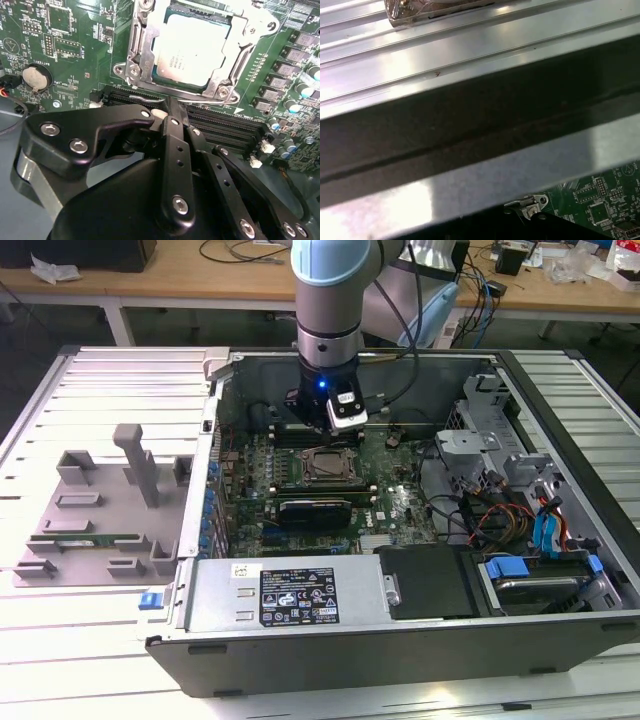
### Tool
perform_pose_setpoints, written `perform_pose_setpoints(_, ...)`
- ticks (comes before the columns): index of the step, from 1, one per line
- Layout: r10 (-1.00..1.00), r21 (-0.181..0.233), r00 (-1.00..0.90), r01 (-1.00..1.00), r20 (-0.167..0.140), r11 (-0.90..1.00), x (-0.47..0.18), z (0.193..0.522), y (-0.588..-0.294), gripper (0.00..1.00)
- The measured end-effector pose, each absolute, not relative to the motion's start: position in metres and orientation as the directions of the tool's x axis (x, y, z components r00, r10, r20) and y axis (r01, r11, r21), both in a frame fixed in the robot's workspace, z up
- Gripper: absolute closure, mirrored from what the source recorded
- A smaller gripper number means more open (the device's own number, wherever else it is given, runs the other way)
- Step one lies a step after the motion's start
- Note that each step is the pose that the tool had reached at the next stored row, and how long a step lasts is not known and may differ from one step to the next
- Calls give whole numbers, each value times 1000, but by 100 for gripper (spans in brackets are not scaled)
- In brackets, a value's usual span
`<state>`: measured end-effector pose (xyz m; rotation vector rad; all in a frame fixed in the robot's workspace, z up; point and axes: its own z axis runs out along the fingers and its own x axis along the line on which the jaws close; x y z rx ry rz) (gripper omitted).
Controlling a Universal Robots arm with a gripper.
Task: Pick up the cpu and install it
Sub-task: 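Install the first cpu locking lever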
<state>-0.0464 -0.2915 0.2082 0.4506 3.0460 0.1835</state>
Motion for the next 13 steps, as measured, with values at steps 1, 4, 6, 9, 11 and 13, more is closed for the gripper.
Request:
perform_pose_setpoints(1, 292, 125, -956, 285, -39, 950, -46, 208, -292, 89)
perform_pose_setpoints(4, 292, 126, -956, 285, -39, 950, -46, 207, -291, 89)
perform_pose_setpoints(6, 292, 126, -955, 286, -39, 950, -45, 205, -291, 89)
perform_pose_setpoints(9, 295, 126, -955, 288, -39, 949, -44, 203, -292, 89)
perform_pose_setpoints(11, 295, 126, -955, 288, -39, 949, -44, 202, -293, 89)
perform_pose_setpoints(13, 295, 126, -955, 288, -39, 949, -44, 202, -295, 89)
